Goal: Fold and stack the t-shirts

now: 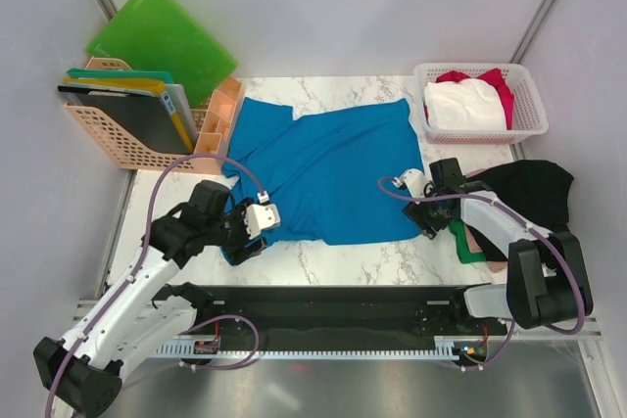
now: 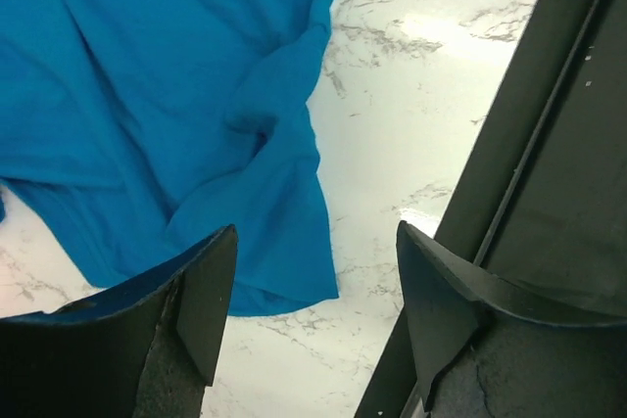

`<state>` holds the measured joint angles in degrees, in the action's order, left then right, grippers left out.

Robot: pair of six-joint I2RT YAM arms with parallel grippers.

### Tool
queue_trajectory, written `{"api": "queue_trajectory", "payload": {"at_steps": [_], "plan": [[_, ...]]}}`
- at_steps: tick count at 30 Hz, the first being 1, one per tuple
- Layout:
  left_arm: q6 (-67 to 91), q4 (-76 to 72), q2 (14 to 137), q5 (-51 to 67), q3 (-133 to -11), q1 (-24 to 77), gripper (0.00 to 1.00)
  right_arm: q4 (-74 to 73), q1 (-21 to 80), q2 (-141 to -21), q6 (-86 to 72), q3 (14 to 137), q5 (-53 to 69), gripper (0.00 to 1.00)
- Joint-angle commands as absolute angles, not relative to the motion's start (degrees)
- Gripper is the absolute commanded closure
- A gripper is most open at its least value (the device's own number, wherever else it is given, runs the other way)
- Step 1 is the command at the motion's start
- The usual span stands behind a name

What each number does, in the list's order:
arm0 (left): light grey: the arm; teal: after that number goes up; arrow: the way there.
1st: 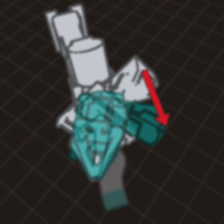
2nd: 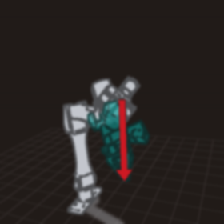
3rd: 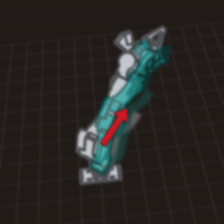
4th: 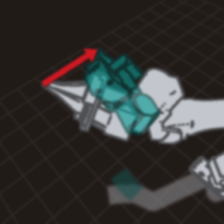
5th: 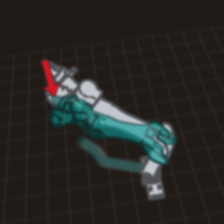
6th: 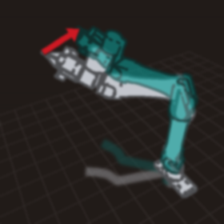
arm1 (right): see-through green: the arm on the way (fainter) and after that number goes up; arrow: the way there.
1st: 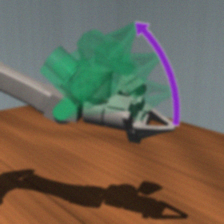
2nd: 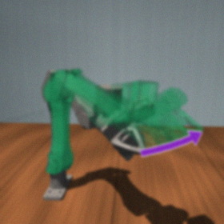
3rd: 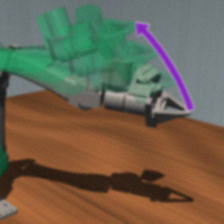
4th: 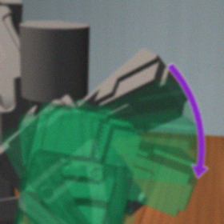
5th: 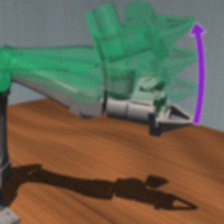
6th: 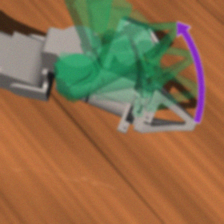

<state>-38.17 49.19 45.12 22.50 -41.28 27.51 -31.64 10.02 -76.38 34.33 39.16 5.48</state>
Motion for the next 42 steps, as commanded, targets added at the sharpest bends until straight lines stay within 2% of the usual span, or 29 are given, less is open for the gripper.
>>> {"api": "queue_trajectory", "payload": {"at_steps": [1, 4, 9, 14, 17, 24, 36, 42], "plan": [[-38.6, 49.1, 46.0, 17.3, -42.6, 27.6, 0.27, -30.1, 10.3, -77.2, 34.5, 41.5, 5.3, 0.30], [-40.5, 42.2, 47.6, 8.6, -38.8, 27.6, 0.26, -30.1, 10.2, -76.9, 34.2, 41.2, 5.9, 0.30], [-42.3, 31.1, 56.0, 4.0, -33.8, 27.5, 0.30, -30.0, 10.3, -75.0, 34.3, 39.9, 5.5, 0.30], [-36.7, 29.2, 69.1, 2.8, -39.1, 26.3, 0.29, -29.7, 10.4, -74.3, 34.9, 38.4, 4.0, 0.30], [-31.6, 31.5, 71.6, 2.6, -44.5, 25.6, 0.29, -29.1, 10.3, -74.6, 35.2, 37.7, 4.0, 0.30], [-25.7, 38.8, 67.4, 8.2, -50.3, 23.0, 0.28, -28.2, 10.3, -77.2, 35.7, 37.7, 4.1, 0.31], [-25.3, 56.3, 67.1, 11.3, -51.4, 15.9, 0.28, -27.9, 10.3, -77.0, 36.2, 37.0, 4.6, 0.31], [-23.9, 56.4, 68.5, 10.7, -52.1, 12.7, 0.29, -28.3, 10.3, -77.3, 36.3, 37.3, 5.5, 0.31]]}}
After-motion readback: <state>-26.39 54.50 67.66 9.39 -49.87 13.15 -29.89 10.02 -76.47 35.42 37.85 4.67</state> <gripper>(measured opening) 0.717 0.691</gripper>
